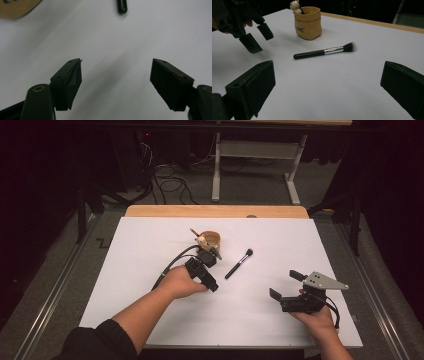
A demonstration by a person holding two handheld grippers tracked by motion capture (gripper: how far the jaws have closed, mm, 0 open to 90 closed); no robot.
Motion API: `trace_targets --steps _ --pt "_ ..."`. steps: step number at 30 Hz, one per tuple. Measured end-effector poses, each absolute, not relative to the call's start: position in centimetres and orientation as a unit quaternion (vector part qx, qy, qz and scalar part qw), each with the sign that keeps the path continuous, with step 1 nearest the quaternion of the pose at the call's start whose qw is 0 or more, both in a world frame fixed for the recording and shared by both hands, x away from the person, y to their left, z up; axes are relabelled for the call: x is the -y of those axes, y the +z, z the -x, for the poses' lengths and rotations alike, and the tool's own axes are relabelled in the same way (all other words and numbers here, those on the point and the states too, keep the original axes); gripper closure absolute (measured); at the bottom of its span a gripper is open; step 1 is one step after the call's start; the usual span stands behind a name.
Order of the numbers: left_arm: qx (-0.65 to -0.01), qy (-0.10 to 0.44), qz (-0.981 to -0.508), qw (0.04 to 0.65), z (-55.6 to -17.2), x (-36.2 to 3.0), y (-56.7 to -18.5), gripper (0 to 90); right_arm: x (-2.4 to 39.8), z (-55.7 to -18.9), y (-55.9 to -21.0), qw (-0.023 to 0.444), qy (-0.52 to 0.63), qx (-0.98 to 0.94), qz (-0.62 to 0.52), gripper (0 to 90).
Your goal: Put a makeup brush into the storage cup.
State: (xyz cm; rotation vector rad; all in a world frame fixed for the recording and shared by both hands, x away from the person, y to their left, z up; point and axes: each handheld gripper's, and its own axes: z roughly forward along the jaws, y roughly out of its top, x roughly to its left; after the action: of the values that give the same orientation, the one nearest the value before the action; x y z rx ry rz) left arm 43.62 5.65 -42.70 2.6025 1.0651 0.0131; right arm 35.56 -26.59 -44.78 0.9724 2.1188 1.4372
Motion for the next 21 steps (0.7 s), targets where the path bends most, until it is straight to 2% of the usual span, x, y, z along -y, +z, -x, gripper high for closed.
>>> trace_targets --steps 10,21 --pt "-0.373 -0.01 -0.911 0.175 -45.5 -4.0 -43.0 33.7 26.6 -35.6 -44.7 0.2 0.516 -0.758 -0.346 0.2" --pt "-0.364 -0.006 -0.916 0.171 -46.7 -1.9 -43.2 37.0 26.5 -35.6 -44.8 0.197 0.518 -0.758 -0.344 0.2"
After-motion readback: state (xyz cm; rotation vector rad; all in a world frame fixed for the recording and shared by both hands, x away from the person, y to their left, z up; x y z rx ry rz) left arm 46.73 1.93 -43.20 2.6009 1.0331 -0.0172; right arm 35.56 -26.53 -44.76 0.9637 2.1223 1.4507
